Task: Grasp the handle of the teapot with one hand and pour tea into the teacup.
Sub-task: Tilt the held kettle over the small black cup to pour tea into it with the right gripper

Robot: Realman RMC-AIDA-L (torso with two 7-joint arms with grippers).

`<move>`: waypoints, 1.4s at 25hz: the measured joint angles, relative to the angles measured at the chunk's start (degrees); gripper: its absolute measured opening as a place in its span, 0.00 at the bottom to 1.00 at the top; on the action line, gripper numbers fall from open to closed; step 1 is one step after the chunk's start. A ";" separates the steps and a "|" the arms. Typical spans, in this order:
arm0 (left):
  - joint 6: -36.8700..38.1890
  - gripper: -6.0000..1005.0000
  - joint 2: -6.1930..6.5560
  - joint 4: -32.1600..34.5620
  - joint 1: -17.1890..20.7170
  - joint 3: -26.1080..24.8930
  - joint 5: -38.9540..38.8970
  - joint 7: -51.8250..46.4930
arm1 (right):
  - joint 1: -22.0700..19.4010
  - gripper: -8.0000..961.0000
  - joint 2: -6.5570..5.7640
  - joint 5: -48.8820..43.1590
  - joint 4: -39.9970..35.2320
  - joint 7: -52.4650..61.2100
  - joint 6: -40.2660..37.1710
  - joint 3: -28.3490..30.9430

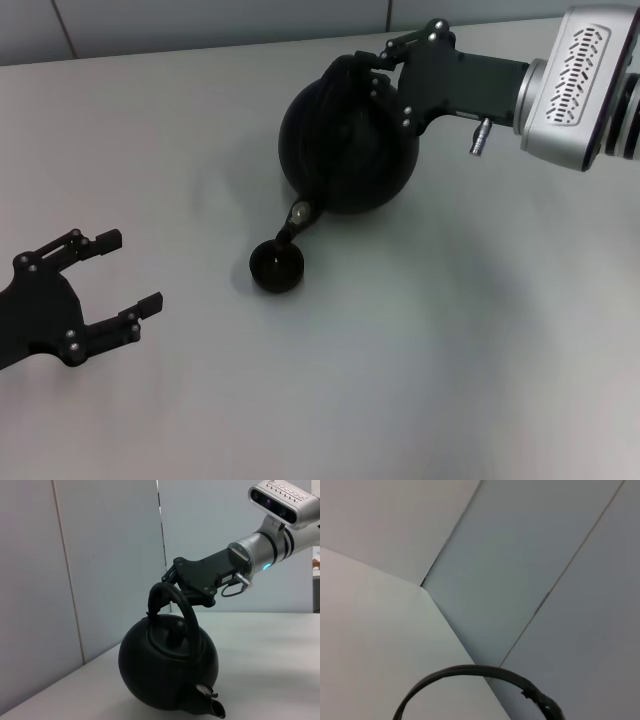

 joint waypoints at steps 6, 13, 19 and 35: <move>0.00 0.81 0.00 0.00 -0.02 0.00 0.00 0.04 | 0.05 0.09 0.15 0.01 0.01 -1.71 -0.41 0.00; -0.27 0.81 0.00 0.00 -0.06 -0.09 0.00 0.04 | -0.11 0.09 0.15 0.26 -0.08 -4.11 -0.55 -1.49; -0.44 0.81 0.00 0.00 -0.14 -0.09 0.00 0.04 | -0.56 0.09 0.20 3.63 -0.03 -6.80 -0.69 -3.58; -0.20 0.81 0.01 0.00 -0.11 -0.09 0.00 0.05 | -1.60 0.08 -1.61 4.84 0.66 21.52 3.21 -4.23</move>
